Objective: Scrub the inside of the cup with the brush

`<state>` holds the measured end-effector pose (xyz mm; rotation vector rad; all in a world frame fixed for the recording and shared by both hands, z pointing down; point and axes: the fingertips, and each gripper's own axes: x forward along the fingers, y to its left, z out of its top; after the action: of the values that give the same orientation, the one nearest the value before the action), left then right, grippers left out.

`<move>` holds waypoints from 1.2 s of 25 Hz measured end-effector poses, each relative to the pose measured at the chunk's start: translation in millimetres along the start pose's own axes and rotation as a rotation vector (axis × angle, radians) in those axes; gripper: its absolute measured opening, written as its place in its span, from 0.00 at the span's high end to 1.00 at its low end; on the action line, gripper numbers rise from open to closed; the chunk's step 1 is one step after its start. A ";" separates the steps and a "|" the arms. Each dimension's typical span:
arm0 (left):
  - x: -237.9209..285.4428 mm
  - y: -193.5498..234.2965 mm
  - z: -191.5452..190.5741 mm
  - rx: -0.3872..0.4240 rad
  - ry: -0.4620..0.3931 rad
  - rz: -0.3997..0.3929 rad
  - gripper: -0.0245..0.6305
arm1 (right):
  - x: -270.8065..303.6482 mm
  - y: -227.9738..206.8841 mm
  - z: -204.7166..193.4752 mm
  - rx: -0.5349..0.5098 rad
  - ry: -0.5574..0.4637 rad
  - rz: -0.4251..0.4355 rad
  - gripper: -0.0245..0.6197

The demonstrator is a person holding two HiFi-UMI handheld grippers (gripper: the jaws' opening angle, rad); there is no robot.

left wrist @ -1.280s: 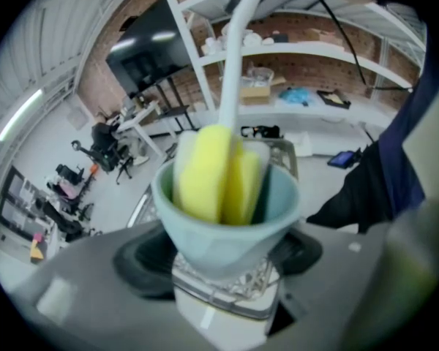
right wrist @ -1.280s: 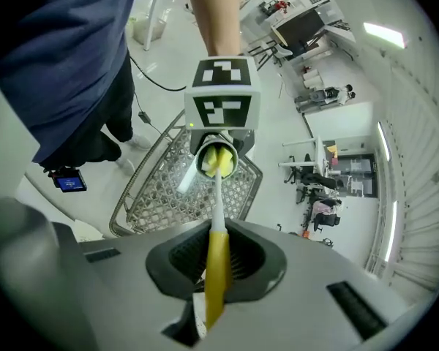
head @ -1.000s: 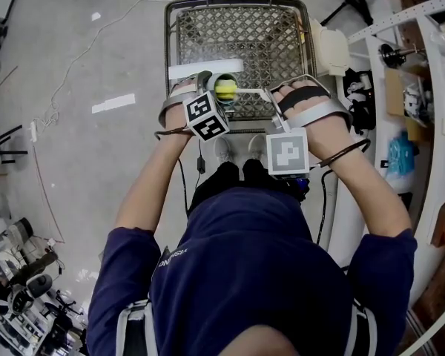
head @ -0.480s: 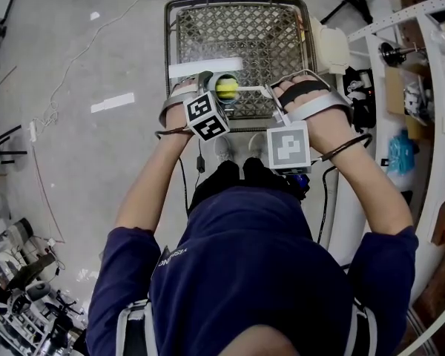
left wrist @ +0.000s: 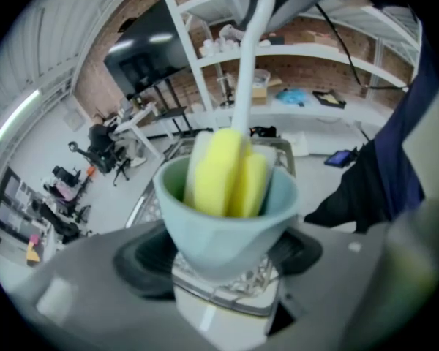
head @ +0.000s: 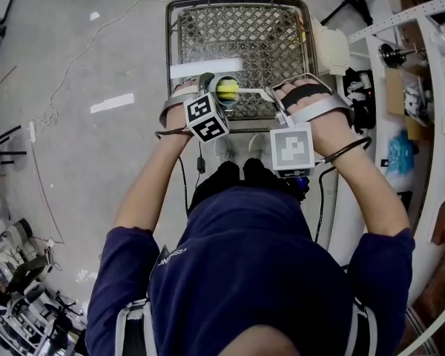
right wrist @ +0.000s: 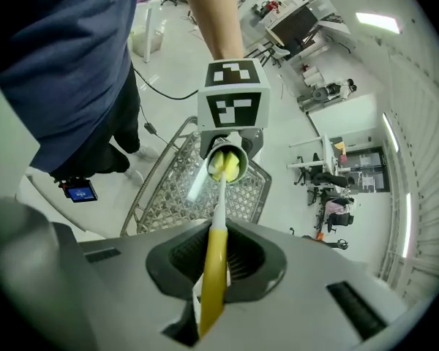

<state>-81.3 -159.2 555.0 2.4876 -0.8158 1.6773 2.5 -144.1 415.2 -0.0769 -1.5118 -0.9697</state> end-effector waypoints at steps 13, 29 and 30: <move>-19.4 39.4 -21.0 -0.369 -0.130 0.007 0.41 | -19.0 -5.8 -31.8 0.557 -0.233 -0.118 0.92; -44.9 35.1 13.0 -0.564 -0.357 0.014 0.41 | 2.5 -21.4 -47.2 1.341 -0.589 -0.224 0.92; -45.6 33.4 13.3 -0.568 -0.360 0.012 0.41 | 4.2 -19.4 -47.2 1.365 -0.601 -0.220 0.92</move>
<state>-97.3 -173.7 501.1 2.3748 -1.1406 0.8296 27.9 -186.7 402.5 0.8479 -2.4862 0.1278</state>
